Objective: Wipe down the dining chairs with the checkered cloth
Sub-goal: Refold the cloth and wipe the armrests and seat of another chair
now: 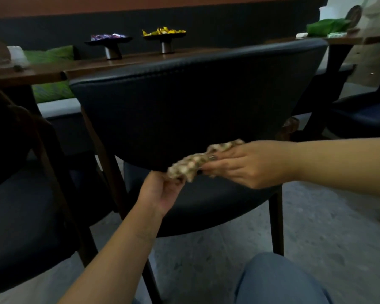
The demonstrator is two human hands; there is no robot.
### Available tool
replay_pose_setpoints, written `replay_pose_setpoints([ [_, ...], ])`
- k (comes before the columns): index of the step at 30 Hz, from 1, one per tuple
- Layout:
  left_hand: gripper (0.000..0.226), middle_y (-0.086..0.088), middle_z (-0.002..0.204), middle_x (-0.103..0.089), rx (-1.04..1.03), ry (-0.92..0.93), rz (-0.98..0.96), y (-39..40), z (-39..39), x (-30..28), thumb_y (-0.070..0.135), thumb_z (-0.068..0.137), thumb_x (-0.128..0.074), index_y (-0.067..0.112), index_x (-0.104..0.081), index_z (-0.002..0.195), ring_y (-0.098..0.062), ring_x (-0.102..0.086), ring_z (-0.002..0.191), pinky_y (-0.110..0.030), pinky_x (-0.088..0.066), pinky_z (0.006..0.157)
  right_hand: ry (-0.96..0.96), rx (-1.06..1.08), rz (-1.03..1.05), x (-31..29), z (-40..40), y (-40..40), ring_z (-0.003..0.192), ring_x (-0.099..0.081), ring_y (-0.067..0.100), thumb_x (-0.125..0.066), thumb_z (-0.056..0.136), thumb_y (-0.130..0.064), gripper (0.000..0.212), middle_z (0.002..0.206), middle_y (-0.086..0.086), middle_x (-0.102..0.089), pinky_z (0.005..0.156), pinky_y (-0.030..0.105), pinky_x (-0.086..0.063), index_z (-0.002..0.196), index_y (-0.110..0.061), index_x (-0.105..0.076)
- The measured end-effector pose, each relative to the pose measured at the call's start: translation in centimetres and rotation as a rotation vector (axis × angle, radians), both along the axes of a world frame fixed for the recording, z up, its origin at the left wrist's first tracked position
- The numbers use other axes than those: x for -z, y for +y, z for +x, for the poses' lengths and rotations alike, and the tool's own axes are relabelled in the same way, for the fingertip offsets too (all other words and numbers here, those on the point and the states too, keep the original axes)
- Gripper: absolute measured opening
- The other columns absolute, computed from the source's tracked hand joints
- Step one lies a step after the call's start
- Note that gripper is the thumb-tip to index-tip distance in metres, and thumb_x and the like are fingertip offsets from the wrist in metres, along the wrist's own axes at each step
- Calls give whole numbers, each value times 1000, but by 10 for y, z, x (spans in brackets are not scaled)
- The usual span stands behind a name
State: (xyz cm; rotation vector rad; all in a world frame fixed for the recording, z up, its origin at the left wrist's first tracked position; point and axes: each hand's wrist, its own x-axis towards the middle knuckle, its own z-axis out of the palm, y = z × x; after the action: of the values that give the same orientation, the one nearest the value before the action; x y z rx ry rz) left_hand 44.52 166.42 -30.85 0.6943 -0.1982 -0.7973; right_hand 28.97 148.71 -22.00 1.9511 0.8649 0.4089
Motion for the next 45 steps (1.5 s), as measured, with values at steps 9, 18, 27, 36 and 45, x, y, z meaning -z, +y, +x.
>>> replay_pose_setpoints([
  [9, 55, -2, 76, -64, -129, 169, 27, -5, -5, -2, -25, 59, -23, 13, -57, 80, -14, -56, 71, -26, -45, 74, -402, 206, 998, 31, -94, -48, 132, -43, 27, -57, 84, 1, 42, 134, 18, -51, 113, 41, -34, 126, 0, -54],
  [18, 54, -2, 71, -60, -142, 177, 105, -4, -7, -6, -27, 65, -19, 12, -54, 78, -13, -53, 67, -28, -44, 70, -1487, -27, 2553, 14, -22, -25, 132, -44, 28, -38, 91, -10, 51, 143, 18, -43, 110, 42, -37, 142, -6, -39],
  [27, 54, -6, 83, -60, -116, 169, 92, -2, -11, -8, -26, 66, -21, 9, -57, 86, -16, -58, 74, -28, -51, 66, -1024, 364, 2764, 81, 34, 90, 123, -50, 5, -42, 98, -11, 54, 138, -11, -51, 106, 28, -39, 143, -41, -35],
  [36, 52, -4, 106, -75, -124, -142, 358, 44, -16, 35, -18, 87, -29, 15, -59, 114, -15, -71, 99, -33, -49, 83, -450, 906, 3156, 165, 25, 123, 87, -66, 26, -49, 96, -14, 19, 108, 18, -68, 70, 36, -50, 104, -6, -65],
  [45, 30, 2, 86, -76, -673, -210, 649, 104, 10, 109, -13, 90, -44, 9, -63, 97, -11, -72, 85, -15, -52, 69, -436, 347, 2047, 162, 97, 148, 125, -34, -16, -45, 93, -19, 42, 133, -28, -41, 105, 8, -28, 135, -13, -49],
])
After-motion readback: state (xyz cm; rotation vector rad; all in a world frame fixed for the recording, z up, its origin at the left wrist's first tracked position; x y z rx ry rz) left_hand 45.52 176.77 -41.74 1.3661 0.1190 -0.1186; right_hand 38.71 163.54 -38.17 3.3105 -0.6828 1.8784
